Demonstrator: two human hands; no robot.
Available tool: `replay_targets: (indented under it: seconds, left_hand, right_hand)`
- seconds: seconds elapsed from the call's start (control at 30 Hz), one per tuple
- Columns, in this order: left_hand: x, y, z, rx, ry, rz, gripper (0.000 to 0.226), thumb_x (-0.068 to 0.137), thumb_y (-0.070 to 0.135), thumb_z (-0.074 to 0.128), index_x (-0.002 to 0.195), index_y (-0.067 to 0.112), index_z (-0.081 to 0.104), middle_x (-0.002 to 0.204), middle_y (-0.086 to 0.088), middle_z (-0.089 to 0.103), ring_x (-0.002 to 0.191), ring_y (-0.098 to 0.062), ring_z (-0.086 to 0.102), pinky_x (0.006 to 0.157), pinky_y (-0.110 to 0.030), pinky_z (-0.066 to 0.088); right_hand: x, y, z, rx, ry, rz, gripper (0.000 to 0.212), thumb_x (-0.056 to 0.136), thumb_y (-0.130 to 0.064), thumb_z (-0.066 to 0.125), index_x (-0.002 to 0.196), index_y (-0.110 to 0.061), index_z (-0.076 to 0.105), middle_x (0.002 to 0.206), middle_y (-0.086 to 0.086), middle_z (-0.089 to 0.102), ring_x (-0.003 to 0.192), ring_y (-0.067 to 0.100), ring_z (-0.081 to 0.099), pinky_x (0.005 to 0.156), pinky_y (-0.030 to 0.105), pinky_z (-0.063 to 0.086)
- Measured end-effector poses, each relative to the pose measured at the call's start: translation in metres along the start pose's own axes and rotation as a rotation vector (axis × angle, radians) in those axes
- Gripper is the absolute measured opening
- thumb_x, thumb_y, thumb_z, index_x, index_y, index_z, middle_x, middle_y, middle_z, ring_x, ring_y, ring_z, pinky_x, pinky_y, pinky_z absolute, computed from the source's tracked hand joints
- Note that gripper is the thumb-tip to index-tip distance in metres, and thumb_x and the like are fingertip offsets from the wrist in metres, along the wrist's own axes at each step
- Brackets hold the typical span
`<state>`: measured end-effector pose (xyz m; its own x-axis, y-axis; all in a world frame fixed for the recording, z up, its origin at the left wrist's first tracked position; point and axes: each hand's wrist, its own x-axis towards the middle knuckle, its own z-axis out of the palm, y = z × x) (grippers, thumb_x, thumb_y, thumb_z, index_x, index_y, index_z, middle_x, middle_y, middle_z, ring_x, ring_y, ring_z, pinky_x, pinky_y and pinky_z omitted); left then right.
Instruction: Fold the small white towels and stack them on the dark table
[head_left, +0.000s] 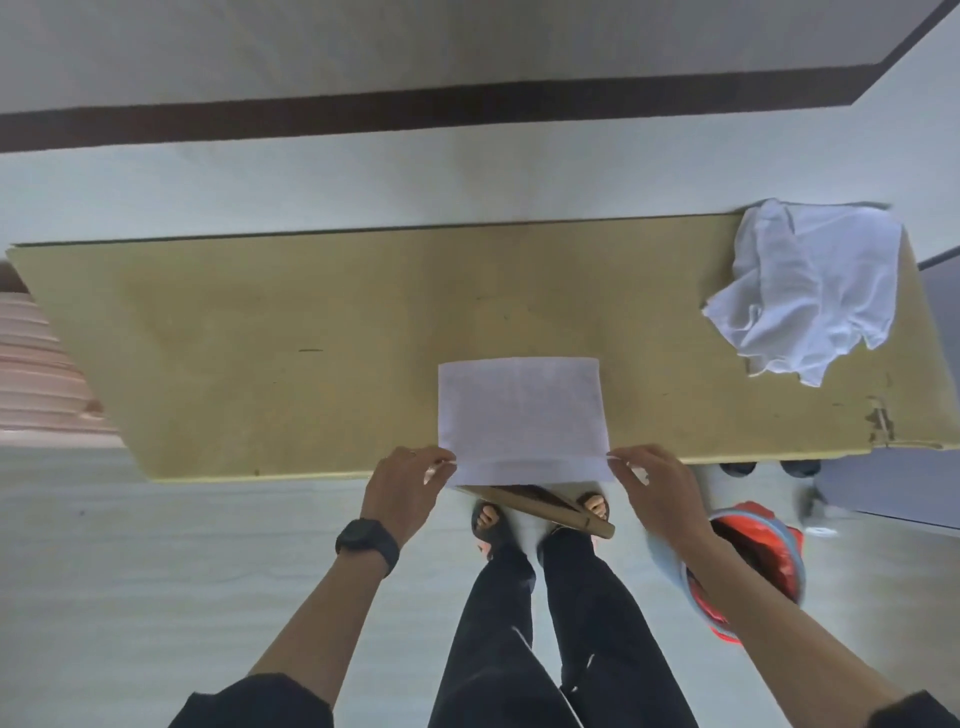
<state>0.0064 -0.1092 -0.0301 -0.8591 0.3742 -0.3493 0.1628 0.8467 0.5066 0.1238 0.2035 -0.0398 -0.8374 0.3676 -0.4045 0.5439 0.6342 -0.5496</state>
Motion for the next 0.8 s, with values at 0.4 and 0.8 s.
replay_targets:
  seconds: [0.4, 0.8]
  left_hand:
    - [0.125, -0.004, -0.01, -0.482, 0.14, -0.321, 0.011, 0.09, 0.035, 0.069, 0.099, 0.038, 0.075, 0.086, 0.017, 0.072, 0.084, 0.004, 0.064, 0.071, -0.005, 0.042]
    - [0.139, -0.012, -0.002, -0.245, 0.139, -0.282, 0.01, 0.09, 0.033, 0.067, 0.094, 0.032, 0.076, 0.081, 0.012, 0.069, 0.085, -0.012, 0.062, 0.082, -0.03, 0.05]
  right_hand:
    - [0.124, -0.038, 0.008, 0.341, 0.225, 0.147, 0.016, 0.095, -0.025, 0.061, 0.106, -0.028, 0.072, 0.093, -0.014, 0.07, 0.088, 0.002, 0.063, 0.071, 0.005, 0.038]
    - [0.131, -0.039, 0.023, 0.161, 0.295, 0.057, 0.014, 0.094, -0.019, 0.063, 0.103, -0.022, 0.073, 0.094, -0.003, 0.063, 0.081, 0.01, 0.058, 0.078, 0.014, 0.043]
